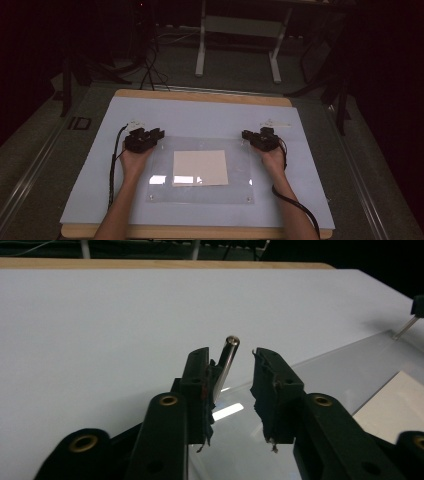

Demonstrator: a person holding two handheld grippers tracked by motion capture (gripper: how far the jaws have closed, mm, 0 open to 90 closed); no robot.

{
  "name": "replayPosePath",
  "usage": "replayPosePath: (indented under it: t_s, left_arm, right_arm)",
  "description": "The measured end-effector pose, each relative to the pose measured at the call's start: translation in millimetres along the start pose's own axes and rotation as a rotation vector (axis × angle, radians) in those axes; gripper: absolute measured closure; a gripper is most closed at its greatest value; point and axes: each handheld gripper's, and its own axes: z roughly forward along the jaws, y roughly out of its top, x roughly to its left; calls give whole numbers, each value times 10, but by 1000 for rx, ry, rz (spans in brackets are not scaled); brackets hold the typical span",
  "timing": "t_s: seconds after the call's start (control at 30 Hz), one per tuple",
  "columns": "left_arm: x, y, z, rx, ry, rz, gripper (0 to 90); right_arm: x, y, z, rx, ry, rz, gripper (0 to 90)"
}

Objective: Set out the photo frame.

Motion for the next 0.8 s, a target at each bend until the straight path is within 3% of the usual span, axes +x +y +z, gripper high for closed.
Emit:
replayPosePath:
  t_s: [0.27,0.43,0.53,0.63,0.8]
  left_arm:
    - [-7,-9,10,6,-11,14,646]
    - [-21,5,27,-7,19,24,654]
    - [-8,25,36,-11,43,31,703]
    - [19,58,14,-50,34,12,722]
    - [20,83,26,-34,35,33,741]
  right_arm:
    - [-13,-2,-3,1,9,4,818]
    - [-22,-9,-2,-3,15,11,817]
    - [-18,-5,-1,1,13,9,817]
    - [-15,-10,0,-4,8,12,815]
    - [-16,-10,2,-2,11,24,815]
